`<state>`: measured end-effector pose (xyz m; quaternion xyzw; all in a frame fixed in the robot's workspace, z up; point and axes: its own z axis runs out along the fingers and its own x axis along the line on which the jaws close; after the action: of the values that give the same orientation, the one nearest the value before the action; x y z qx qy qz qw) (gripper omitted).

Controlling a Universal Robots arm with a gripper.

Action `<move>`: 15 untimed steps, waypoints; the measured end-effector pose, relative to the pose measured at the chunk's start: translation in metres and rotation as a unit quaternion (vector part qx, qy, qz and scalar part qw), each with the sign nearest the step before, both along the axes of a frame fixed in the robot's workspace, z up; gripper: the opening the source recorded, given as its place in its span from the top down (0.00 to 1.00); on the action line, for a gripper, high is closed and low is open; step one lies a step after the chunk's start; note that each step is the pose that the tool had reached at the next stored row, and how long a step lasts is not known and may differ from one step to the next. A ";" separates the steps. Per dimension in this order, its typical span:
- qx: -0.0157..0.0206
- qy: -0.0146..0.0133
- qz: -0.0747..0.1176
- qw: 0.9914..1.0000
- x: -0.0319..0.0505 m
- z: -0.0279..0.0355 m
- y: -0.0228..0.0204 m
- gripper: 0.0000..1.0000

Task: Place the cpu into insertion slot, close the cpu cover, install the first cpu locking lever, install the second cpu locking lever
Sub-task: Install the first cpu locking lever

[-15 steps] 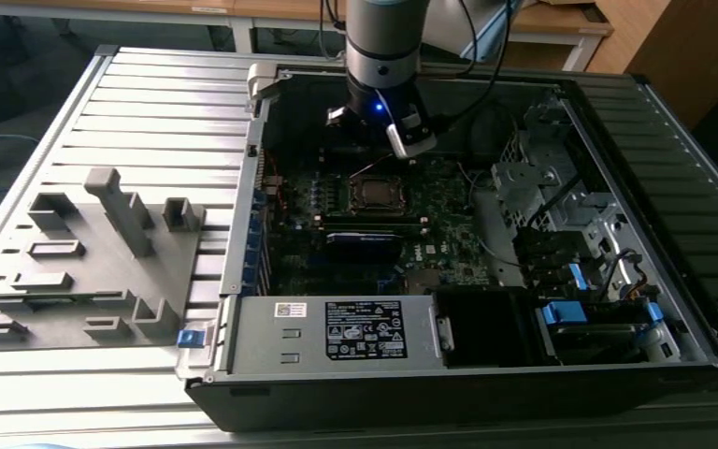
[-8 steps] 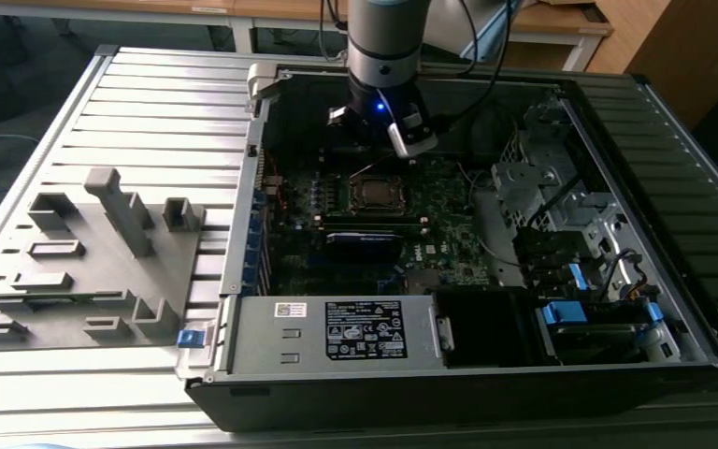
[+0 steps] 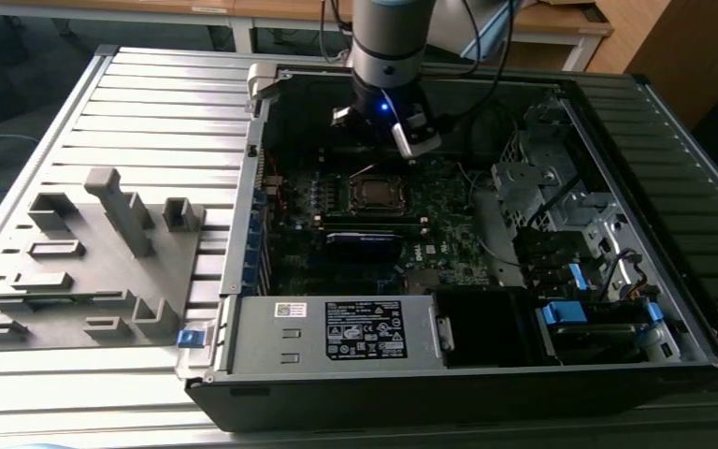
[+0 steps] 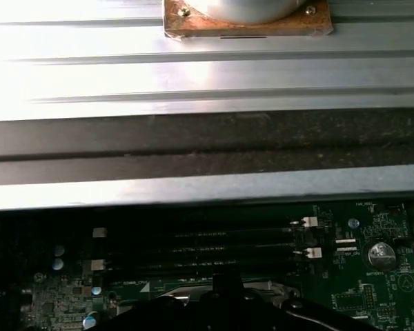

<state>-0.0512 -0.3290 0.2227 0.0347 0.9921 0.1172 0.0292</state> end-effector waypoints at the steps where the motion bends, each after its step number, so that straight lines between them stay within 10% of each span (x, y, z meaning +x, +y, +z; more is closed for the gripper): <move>1: 0.000 0.000 0.000 1.000 0.0009 -0.0003 0.0002 0.89; 15: -0.001 0.000 0.000 1.000 0.0024 -0.0014 0.0006 0.89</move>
<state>-0.0489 -0.3284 0.2213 0.0347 0.9922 0.1165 0.0292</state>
